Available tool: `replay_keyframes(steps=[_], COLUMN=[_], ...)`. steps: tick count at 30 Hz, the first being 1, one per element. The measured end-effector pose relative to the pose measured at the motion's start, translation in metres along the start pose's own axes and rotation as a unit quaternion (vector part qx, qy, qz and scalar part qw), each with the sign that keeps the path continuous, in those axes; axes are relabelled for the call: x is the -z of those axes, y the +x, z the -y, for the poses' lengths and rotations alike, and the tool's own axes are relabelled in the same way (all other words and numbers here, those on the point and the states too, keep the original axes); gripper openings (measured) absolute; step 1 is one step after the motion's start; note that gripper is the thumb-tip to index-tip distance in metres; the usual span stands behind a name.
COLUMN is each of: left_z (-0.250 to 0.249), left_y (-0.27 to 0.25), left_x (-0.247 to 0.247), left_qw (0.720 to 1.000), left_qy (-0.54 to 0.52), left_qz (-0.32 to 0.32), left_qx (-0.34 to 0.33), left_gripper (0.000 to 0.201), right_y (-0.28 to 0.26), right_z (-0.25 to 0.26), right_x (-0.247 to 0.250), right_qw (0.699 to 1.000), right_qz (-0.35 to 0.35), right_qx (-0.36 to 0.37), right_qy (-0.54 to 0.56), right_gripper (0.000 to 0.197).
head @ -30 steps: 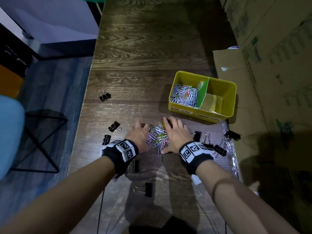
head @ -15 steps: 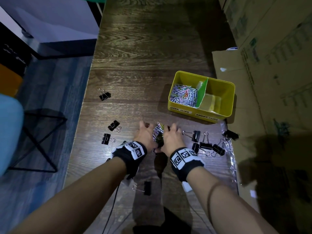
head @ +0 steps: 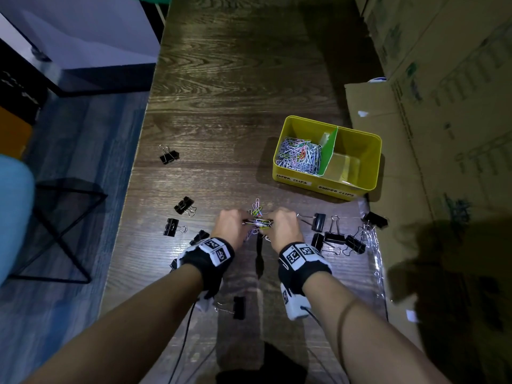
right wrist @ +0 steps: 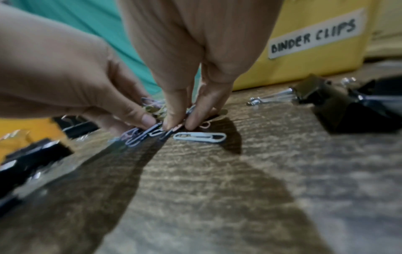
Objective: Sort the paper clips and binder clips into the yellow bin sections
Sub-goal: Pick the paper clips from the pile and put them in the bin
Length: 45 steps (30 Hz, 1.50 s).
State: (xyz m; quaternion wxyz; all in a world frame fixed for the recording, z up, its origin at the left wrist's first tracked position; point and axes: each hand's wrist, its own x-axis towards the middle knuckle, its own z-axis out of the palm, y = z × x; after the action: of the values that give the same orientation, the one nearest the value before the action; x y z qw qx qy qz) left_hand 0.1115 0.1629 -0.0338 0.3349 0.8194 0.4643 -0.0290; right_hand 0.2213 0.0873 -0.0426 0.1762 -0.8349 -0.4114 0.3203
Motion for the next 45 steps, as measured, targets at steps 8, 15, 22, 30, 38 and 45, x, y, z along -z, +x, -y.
replay_keyframes(steps=[8,15,22,30,38,45], left_z=[0.013,0.024,0.016,-0.083,-0.130,-0.105], left_y=[0.010,0.016,0.023,0.072,0.121,0.099], left_x=[0.016,0.034,0.077,0.120,0.073,0.077], left_qw=[0.992,0.900,0.839,0.839,0.969,0.969], left_qy=[-0.111,-0.392,-0.508,-0.521,-0.200,-0.235], left_qz=[-0.002,0.040,0.089,0.156,0.142,0.022], left_qx=[0.067,0.184,0.176,0.025,-0.040,-0.079], left_gripper=[0.021,0.022,0.020,0.023,0.030,0.035], right_y=[0.002,0.007,-0.005,-0.028,0.019,0.084], right_z=[-0.006,-0.014,-0.004,0.018,0.023,0.015], right_x=[0.008,0.009,0.040,0.109,0.175,0.169], right_qw=[0.989,0.952,0.856,0.809,0.842,0.969], right_qz=[-0.046,-0.074,-0.085,-0.169,-0.245,-0.200], right_qx=[-0.059,-0.120,-0.107,-0.033,-0.002,-0.042], right_qy=[0.128,0.271,0.499,0.562,0.481,0.137], right_gripper=[0.031,0.036,0.015,0.017,0.016,0.025])
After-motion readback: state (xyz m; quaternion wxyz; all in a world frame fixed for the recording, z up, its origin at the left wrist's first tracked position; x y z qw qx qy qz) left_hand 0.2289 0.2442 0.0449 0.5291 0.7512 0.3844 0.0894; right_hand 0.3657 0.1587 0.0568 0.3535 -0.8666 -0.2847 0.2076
